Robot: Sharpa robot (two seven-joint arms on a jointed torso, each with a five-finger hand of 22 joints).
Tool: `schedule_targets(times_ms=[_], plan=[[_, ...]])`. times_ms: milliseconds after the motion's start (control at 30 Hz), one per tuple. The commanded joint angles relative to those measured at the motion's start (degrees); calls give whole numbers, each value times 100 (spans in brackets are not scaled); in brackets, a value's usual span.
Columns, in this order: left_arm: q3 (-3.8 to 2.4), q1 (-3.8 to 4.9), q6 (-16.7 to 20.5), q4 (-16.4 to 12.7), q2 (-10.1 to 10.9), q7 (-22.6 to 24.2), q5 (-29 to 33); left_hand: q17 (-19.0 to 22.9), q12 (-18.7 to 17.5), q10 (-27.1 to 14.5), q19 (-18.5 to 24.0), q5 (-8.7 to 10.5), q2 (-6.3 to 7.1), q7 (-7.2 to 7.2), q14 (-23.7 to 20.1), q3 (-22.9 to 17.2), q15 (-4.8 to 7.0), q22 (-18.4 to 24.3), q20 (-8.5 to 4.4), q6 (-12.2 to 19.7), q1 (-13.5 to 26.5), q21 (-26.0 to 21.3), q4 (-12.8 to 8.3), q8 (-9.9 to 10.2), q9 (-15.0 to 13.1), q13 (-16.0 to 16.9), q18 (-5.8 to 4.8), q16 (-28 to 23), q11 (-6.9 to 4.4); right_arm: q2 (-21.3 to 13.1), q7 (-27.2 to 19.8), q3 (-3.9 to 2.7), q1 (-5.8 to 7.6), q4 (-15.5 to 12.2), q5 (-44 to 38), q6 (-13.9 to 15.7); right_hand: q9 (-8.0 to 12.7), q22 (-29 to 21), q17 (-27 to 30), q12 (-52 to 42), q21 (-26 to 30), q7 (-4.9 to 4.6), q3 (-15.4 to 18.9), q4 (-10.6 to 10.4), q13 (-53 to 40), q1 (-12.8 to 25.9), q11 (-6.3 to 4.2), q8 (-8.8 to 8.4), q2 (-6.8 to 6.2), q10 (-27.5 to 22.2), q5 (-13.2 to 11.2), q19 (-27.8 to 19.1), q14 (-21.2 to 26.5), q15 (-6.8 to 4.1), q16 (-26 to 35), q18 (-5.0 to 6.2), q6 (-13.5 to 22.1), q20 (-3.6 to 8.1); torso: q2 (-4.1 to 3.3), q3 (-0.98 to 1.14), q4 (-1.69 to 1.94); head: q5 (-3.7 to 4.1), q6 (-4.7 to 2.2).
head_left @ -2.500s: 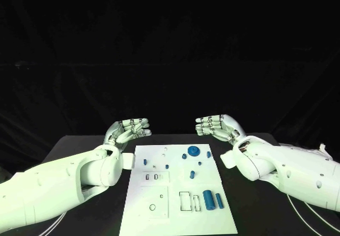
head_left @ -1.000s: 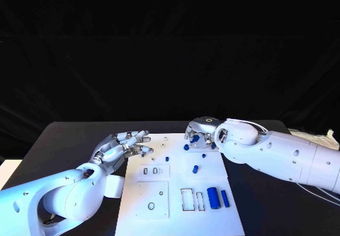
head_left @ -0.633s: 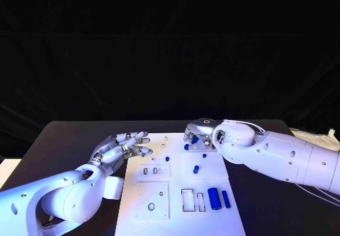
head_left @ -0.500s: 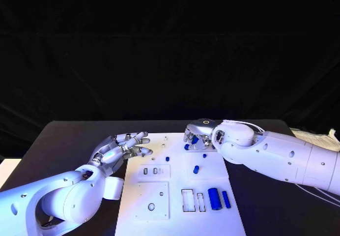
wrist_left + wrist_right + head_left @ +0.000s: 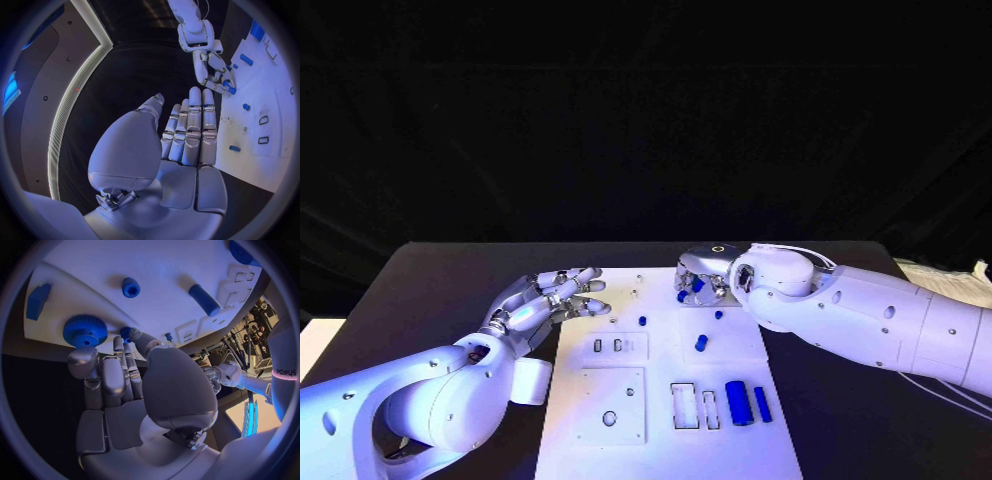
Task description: Assemble the parts on the task board
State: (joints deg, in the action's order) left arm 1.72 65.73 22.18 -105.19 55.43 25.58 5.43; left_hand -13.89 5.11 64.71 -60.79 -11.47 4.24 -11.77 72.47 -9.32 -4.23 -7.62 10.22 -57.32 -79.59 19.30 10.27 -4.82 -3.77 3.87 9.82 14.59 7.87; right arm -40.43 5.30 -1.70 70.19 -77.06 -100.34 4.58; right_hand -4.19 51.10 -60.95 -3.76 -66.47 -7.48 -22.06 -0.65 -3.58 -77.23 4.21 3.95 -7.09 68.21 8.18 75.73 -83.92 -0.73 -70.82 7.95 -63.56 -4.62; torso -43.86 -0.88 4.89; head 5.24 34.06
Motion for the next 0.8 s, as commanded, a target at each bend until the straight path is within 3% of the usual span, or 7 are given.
schedule_targets(times_ms=[33, 133, 467, 667, 800], plan=[[-6, 9, -55, -18, 0, 2, 11, -11, -23, -21, 30, 23, -13, -20, -32, 13, 0, 8, 11, 27, 40, -40, -8, 26, 6, -6, 55, -30, 23, 17, -30, 3, -5, 23, -93, -201, -7, 34, -20, 11, -45, 9, -28, -24, -4, -65, 2, -4, 3, 54, -24, 46, -283, 29, -48, -120, -54, -9, -14, -3, 5, 1, 13], [-6, 9, -50, -10, -1, -7, 11, -11, -23, -21, 30, 23, -13, -20, -32, 13, 0, 8, 11, 27, 40, -40, -8, 26, 6, -6, 55, -30, 23, 23, -49, 5, -6, 42, -91, -250, -11, 68, -47, 10, -80, 19, -52, -61, -5, -56, -5, -1, 20, 81, -25, 41, -278, 25, -81, -122, -83, -9, -16, -1, 12, 42, 2], [-6, 10, -42, -2, -5, -20, 11, -16, -27, -26, 29, 22, -17, -22, -30, 12, 0, 9, 12, 33, 39, -40, -11, 31, 6, -6, 56, -29, 25, 38, -121, 8, -7, 50, -79, -251, -35, 318, -128, 1, -278, 57, -169, -151, -9, -86, -47, 23, 115, 205, -30, 88, -264, -6, -185, -154, -218, 2, -28, -6, 16, 22, 15], [-6, 10, -30, 10, -4, -30, 12, -16, -27, -26, 29, 22, -17, -22, -30, 12, 0, 9, 12, 33, 39, -40, -11, 31, 6, -6, 56, -29, 25, 10, -226, 7, -7, -2, -22, 286, -81, 1030, -199, -34, -741, 107, -218, -253, -28, -55, -109, 80, 198, 440, -102, 357, -268, -60, -273, -272, -405, 18, -30, -5, 23, 33, 15], [-6, 10, -21, 21, -5, -35, 12, -23, -32, -31, 27, 21, -24, -25, -27, 9, -1, 10, 13, 38, 36, -39, -14, 35, 6, -6, 57, -29, 26, -34, -99, -1, -6, -102, 10, 638, -103, 1172, -219, -19, -848, 120, -252, -309, -27, -46, -131, 84, 241, 523, -131, 403, -260, -88, -304, -292, -458, 34, -36, -7, 32, 33, -2]])
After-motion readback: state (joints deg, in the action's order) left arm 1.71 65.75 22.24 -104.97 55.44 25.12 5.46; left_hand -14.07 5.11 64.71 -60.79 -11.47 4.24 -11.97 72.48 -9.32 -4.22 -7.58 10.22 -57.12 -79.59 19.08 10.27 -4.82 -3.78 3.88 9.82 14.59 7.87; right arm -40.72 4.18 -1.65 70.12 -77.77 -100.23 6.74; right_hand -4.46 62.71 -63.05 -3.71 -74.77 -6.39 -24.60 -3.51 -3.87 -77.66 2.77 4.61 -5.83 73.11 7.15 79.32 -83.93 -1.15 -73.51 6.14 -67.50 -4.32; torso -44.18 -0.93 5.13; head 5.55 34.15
